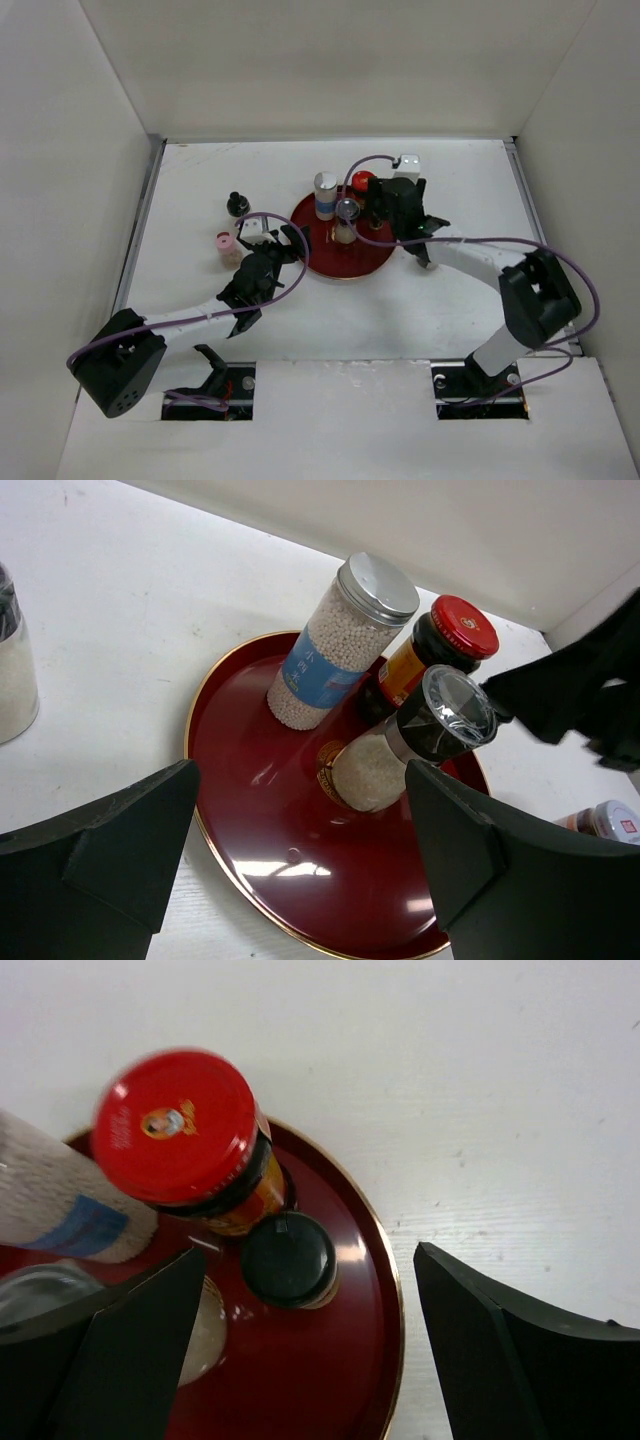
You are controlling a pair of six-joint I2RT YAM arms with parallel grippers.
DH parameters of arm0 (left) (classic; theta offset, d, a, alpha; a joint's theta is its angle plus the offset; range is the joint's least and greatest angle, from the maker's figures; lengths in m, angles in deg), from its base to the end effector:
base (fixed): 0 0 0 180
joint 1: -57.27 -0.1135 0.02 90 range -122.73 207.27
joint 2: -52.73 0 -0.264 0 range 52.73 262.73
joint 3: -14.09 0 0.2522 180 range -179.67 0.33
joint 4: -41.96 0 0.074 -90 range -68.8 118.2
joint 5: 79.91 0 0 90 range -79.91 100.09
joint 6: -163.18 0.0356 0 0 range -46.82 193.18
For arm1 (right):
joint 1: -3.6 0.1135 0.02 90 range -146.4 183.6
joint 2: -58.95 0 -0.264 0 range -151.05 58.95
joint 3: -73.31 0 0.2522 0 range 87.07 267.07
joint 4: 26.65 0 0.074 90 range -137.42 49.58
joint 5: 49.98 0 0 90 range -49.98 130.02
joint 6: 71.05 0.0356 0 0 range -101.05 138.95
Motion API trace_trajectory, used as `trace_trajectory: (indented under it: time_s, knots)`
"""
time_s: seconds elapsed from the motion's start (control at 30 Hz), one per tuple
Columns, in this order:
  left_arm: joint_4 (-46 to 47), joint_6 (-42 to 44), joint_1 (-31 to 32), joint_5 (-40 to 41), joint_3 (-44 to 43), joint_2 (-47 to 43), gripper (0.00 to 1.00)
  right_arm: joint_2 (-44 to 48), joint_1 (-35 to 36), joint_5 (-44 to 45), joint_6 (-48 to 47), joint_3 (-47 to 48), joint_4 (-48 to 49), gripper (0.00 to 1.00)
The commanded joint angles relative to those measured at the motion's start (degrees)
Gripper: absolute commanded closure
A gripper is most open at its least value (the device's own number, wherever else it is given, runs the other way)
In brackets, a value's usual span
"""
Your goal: Organize the condiment bottles
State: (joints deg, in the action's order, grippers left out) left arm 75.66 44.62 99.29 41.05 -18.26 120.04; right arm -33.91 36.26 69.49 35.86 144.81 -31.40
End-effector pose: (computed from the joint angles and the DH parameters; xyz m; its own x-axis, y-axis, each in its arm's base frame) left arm 0.1827 -0.1399 0.2103 -0.1061 -0.4562 -0.8835 0.1608 0.8690 -0.4680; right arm 0.3145 0.1808 0.2391 -0.3830 0.0553 -0.9221 0.0141 0.9984 0.0540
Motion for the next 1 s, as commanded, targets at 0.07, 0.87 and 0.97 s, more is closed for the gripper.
trace_trajectory:
  time_s: [0.07,0.87,0.97]
  knots:
    - [3.07,-0.97,0.03,-0.55,0.4,0.01,0.16,13.56,0.34,2.94,0.84,-2.79,-1.1,0.05]
    - [3.07,-2.38,0.12,-1.6,0.66,-0.6,0.16,18.15,-6.96,7.61,15.44,-20.91,-9.81,0.21]
    - [3.07,-2.38,0.03,-1.6,0.75,-0.6,0.16,19.2,-6.78,9.63,15.18,-21.43,-9.11,0.37]
